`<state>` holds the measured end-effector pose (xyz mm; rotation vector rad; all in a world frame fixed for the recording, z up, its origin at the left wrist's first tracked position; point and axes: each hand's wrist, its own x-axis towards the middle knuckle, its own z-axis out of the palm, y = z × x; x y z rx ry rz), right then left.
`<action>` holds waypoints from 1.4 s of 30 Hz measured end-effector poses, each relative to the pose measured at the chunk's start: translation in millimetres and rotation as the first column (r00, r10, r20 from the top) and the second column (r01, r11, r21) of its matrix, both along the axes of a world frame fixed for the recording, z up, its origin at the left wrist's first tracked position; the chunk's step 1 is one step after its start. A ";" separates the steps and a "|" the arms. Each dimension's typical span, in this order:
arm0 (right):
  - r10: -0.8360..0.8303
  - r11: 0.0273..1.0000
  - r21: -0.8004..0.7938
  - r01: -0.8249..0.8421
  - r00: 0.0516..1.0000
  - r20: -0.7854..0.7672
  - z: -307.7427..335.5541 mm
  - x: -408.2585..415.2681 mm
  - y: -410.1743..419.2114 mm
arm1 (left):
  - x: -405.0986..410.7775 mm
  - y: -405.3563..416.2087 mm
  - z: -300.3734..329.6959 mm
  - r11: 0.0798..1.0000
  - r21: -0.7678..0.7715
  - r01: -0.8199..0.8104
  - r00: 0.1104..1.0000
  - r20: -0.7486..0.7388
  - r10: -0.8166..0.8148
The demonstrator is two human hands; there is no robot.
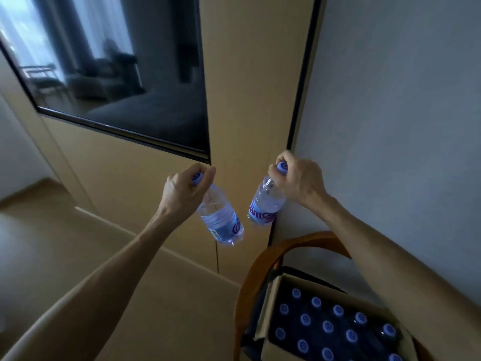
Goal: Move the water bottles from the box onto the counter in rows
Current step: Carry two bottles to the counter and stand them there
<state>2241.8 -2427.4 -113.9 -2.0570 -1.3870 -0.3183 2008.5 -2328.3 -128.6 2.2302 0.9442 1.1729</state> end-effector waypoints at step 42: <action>0.877 0.466 0.075 -0.881 0.472 0.092 100.9 -539.6 644.0 | -508.4 400.6 113.7 0.501 0.170 -0.849 0.503 -0.034 0.864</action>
